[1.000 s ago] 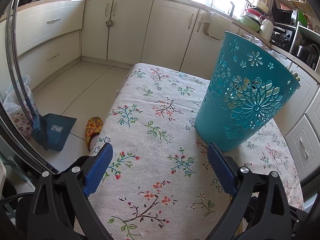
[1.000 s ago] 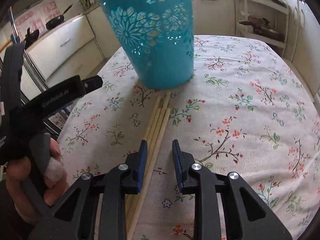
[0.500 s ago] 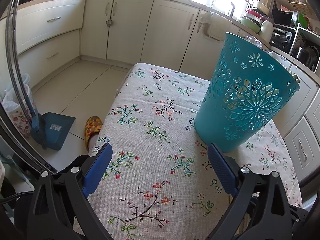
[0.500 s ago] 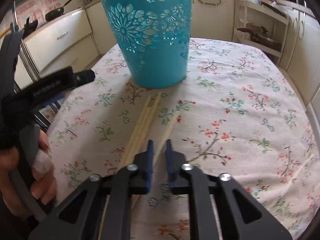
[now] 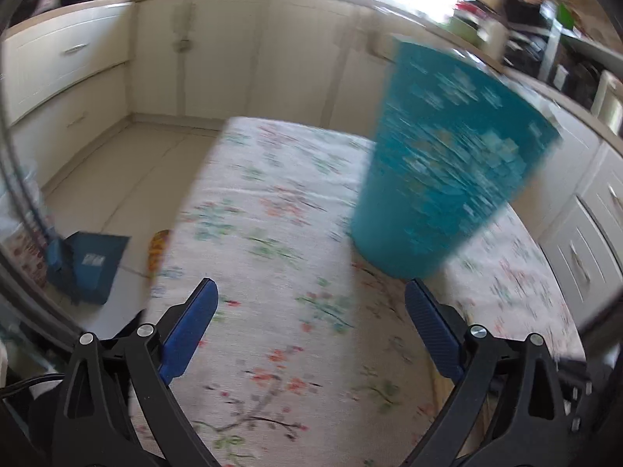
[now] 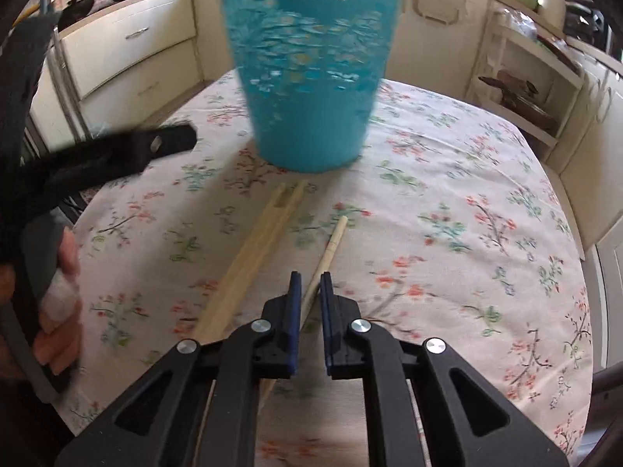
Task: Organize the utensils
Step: 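Lower the left tool onto the stick bundle and grasp one stick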
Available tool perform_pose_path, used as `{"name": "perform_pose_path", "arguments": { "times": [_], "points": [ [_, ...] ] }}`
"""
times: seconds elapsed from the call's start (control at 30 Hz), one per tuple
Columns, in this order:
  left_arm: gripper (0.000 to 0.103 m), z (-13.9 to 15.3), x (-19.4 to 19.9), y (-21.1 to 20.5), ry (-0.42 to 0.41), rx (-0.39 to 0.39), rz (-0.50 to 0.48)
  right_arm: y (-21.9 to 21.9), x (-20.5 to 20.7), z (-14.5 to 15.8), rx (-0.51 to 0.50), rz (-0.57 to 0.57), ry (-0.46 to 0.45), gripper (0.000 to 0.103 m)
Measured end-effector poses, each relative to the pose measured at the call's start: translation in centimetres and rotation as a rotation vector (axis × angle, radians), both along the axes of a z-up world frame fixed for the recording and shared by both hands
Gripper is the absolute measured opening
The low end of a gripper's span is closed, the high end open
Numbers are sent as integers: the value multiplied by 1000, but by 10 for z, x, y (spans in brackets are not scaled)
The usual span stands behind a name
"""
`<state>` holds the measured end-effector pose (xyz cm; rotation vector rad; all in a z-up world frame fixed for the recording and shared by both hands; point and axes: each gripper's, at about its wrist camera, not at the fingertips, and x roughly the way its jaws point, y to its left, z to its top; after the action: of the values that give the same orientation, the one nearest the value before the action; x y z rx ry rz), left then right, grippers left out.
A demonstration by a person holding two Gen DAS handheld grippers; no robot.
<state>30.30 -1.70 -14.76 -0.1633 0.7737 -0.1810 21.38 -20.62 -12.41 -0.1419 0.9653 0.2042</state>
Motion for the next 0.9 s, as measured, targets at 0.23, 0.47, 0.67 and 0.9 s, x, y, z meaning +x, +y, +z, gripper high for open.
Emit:
{"name": "perform_pose_path", "arguments": {
  "times": [0.23,0.47,0.67,0.9],
  "points": [
    [93,-3,-18,-53,32,163,-219,-11,-1,-2,75,-30,-16,10],
    [92,-10,-14,-53,108,201,-156,-17,1,-1,124,-34,-4,10],
    [91,-12,-14,-60,123,253,-177,-22,3,-1,166,-47,9,10],
    [87,-12,-16,-58,126,256,-146,-27,7,-1,195,-55,19,10]
  ]
}}
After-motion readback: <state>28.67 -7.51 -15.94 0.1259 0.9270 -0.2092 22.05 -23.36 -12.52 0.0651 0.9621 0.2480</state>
